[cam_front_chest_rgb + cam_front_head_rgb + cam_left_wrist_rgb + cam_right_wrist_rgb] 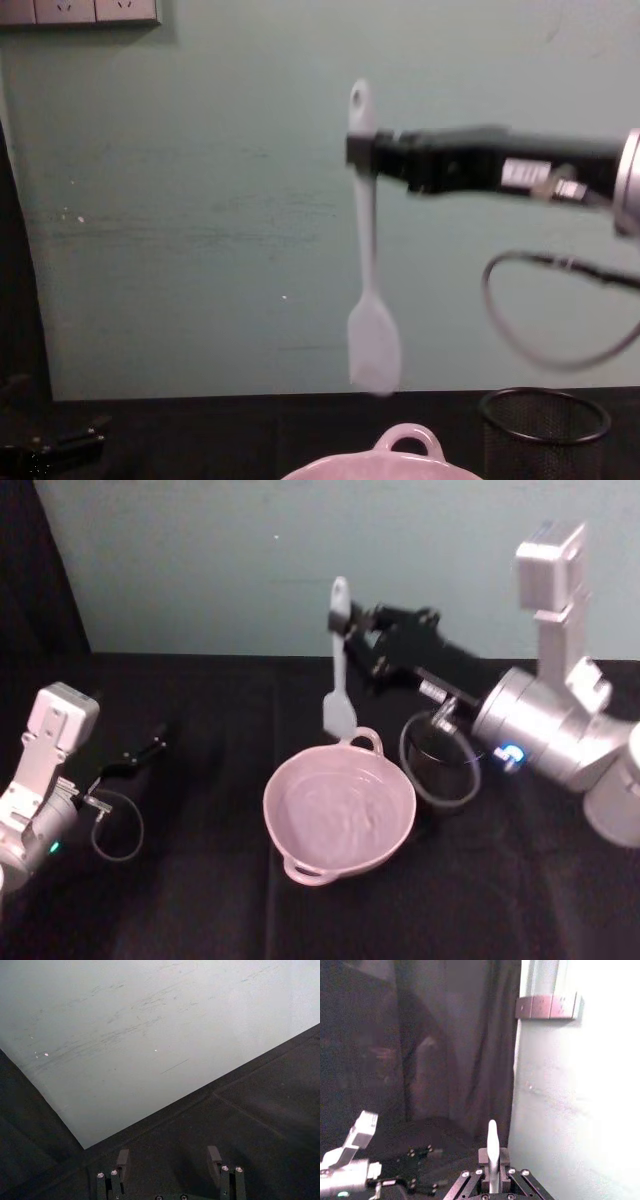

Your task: Use the one hand to pick up the spoon and stir the clear water in the bowl.

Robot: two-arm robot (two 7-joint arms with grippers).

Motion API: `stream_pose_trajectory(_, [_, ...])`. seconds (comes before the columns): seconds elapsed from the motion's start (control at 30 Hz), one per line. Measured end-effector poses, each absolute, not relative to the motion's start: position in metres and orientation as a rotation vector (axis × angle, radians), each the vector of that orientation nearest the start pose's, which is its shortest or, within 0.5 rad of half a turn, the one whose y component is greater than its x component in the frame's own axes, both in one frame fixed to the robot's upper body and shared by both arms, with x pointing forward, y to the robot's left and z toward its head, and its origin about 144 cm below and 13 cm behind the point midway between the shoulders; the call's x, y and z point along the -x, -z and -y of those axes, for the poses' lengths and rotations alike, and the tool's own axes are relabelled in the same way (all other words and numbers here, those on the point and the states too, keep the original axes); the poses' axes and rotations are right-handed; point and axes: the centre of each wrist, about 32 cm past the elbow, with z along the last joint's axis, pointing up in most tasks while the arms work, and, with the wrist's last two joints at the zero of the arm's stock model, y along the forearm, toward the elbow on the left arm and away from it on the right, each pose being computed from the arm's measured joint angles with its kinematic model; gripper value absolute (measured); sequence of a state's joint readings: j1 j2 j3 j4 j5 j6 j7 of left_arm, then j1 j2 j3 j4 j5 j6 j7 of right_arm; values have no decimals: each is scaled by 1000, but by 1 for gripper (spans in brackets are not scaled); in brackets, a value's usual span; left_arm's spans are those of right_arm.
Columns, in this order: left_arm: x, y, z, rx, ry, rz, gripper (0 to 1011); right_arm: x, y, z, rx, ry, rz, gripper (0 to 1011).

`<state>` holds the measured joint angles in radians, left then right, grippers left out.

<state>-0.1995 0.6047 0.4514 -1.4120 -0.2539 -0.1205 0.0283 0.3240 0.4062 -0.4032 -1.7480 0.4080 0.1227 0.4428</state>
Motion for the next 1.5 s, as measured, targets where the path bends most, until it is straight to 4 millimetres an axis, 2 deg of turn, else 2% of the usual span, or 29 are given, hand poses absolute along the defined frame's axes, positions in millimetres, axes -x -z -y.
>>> stream_pose_trajectory(0.1, [-489, -1140, -310, -305, -1248, 285, 1005, -503, -1302, 215, -53, 691, 223, 122])
stream_pose_trajectory(0.13, [-489, -1140, -310, -304, -1248, 285, 1005, -503, -1302, 215, -53, 691, 223, 122])
stream_pose_trajectory(0.23, [-489, -1140, -310, -304, -1248, 285, 1005, -504, -1320, 223, -42, 694, 229, 122])
stream_pose_trajectory(0.63, [-489, -1140, -310, -304, -1248, 285, 1005, -507, -1344, 251, -19, 711, 209, 122])
stream_pose_trajectory(0.83, [-489, -1140, -310, -304, -1248, 285, 1005, -512, -1340, 270, -24, 733, 155, 122])
stream_pose_trajectory(1.13, [-489, -1140, -310, -304, -1248, 285, 1005, -523, -1321, 297, -14, 783, 70, 122])
stream_pose_trajectory(1.5, [-489, -1140, -310, -304, -1248, 285, 1005, -537, -1288, 311, -8, 802, 11, 122])
